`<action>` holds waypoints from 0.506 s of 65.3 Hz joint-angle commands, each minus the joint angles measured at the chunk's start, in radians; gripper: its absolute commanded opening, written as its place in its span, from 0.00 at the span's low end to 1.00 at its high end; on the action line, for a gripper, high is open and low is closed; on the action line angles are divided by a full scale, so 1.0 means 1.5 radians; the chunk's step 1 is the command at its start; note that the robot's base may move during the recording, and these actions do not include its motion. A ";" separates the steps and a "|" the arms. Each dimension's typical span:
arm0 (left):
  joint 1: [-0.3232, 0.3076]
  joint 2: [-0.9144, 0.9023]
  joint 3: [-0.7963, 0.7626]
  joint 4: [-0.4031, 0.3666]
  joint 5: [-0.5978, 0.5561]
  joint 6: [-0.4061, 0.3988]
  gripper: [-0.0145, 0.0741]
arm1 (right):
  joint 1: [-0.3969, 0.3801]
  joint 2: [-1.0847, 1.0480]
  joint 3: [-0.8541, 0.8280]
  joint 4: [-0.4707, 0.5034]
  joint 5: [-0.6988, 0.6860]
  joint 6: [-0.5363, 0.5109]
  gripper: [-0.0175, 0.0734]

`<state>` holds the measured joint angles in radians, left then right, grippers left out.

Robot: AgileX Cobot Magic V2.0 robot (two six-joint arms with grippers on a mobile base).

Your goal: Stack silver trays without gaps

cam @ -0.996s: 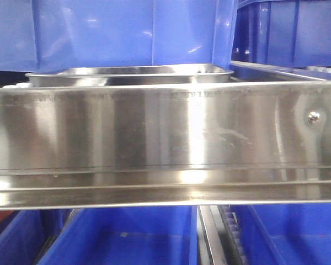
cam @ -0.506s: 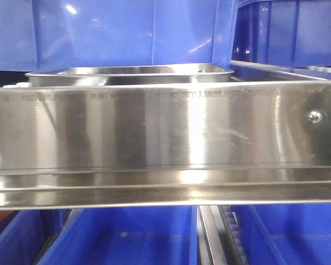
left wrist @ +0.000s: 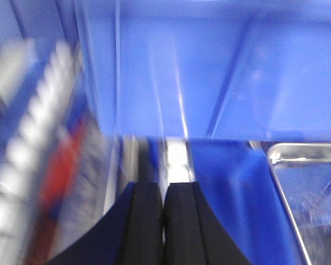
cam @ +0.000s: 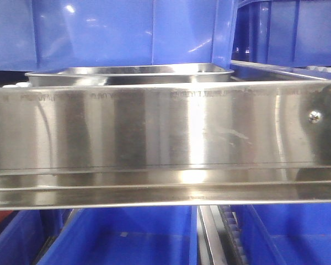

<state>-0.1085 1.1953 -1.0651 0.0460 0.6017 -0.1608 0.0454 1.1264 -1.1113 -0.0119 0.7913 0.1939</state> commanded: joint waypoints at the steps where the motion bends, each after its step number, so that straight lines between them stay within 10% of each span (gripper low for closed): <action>1: -0.054 0.043 -0.042 0.065 0.040 -0.104 0.15 | 0.041 0.044 -0.029 -0.017 0.029 0.048 0.13; 11: -0.152 0.109 -0.111 0.214 0.132 -0.274 0.15 | 0.149 0.126 -0.091 -0.151 0.117 0.192 0.13; 33: -0.223 0.220 -0.236 0.161 0.250 -0.283 0.15 | 0.268 0.299 -0.258 -0.163 0.245 0.258 0.13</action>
<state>-0.4300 1.5039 -1.3920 0.3132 0.9555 -0.5754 0.4179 1.5344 -1.4500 -0.2372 1.1333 0.5507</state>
